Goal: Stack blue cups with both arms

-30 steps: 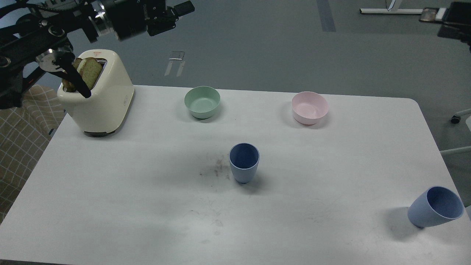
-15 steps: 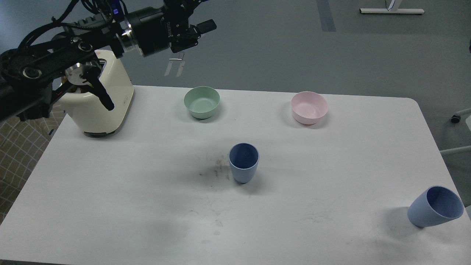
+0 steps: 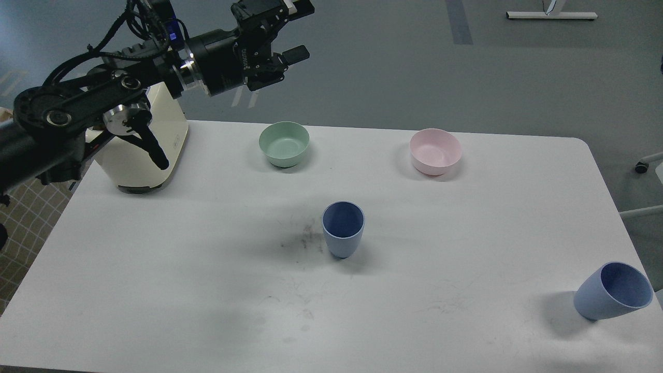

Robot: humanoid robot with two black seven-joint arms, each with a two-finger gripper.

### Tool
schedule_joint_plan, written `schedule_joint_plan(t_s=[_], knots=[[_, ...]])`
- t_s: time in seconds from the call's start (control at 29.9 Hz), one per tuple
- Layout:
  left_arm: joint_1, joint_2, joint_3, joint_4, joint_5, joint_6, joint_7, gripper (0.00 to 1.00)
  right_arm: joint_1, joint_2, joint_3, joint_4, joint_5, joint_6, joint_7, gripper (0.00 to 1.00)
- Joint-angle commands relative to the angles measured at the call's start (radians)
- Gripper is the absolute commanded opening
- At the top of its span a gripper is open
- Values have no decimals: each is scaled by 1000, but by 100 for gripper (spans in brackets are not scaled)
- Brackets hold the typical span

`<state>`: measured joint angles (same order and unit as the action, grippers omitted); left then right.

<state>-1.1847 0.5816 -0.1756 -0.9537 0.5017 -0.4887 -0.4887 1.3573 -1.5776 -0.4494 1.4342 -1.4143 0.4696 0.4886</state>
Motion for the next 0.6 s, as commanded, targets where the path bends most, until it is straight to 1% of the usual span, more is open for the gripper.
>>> schedule_joint_plan(t_s=[0.0, 0.17, 0.57], knots=[[11, 1, -2, -2, 0, 0, 0, 94, -1, 34, -8, -8, 5, -3, 0, 94], [11, 1, -13, -2, 0, 0, 0, 94, -7, 112, -9, -43, 8, -3, 0, 94], [13, 3, -13, -2, 0, 0, 0, 94, -98, 241, -8, -135, 6, -17, 0, 94]])
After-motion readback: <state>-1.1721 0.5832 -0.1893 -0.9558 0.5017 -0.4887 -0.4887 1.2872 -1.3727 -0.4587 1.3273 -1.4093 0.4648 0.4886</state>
